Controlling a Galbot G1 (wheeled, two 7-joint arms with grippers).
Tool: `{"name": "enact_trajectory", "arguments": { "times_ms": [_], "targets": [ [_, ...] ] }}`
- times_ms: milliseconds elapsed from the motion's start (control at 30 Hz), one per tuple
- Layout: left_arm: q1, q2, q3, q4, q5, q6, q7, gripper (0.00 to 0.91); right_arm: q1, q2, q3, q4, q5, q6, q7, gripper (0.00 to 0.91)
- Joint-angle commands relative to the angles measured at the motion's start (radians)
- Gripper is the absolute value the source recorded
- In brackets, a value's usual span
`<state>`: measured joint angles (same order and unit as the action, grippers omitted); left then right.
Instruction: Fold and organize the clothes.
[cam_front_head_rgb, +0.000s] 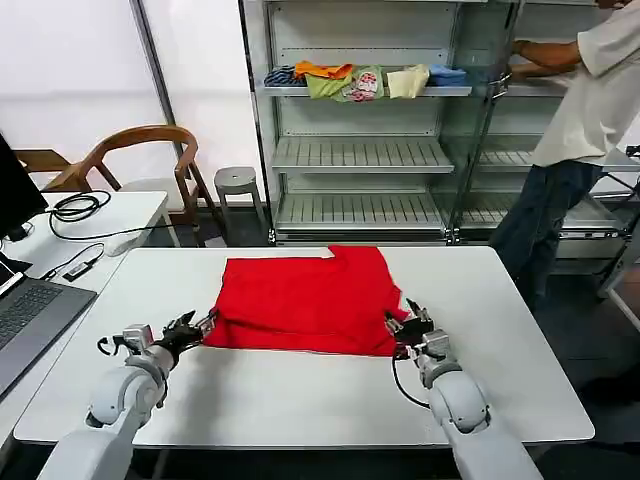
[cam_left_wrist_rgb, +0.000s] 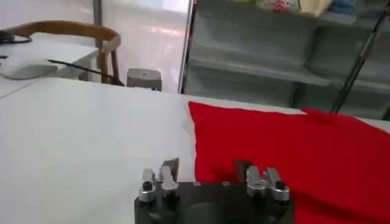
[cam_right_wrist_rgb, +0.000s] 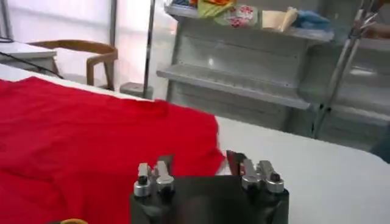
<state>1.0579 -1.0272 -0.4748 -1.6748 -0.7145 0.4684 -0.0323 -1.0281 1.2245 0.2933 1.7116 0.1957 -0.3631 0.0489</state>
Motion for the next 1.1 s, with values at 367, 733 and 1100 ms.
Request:
{"name": "enact_trajectory", "arguments": {
  "times_ms": [367, 733, 1100],
  "targets": [
    [0.128, -0.003, -0.022, -0.105, 0.050, 0.006, 0.001, 0.907, -0.197, -0.005, 0.048, 0.163, 0.073, -0.059, 0.069, 0.907],
    [0.095, -0.005, 0.003, -0.059, 0.047, 0.039, -0.025, 0.907, -0.209, 0.005, 0.044, 0.160, 0.088, -0.091, 0.111, 0.907],
    [0.065, -0.013, 0.030, -0.013, 0.057, 0.038, -0.032, 0.020, -0.186, 0.011, 0.033, 0.136, 0.104, -0.113, 0.118, 0.191]
  ]
}}
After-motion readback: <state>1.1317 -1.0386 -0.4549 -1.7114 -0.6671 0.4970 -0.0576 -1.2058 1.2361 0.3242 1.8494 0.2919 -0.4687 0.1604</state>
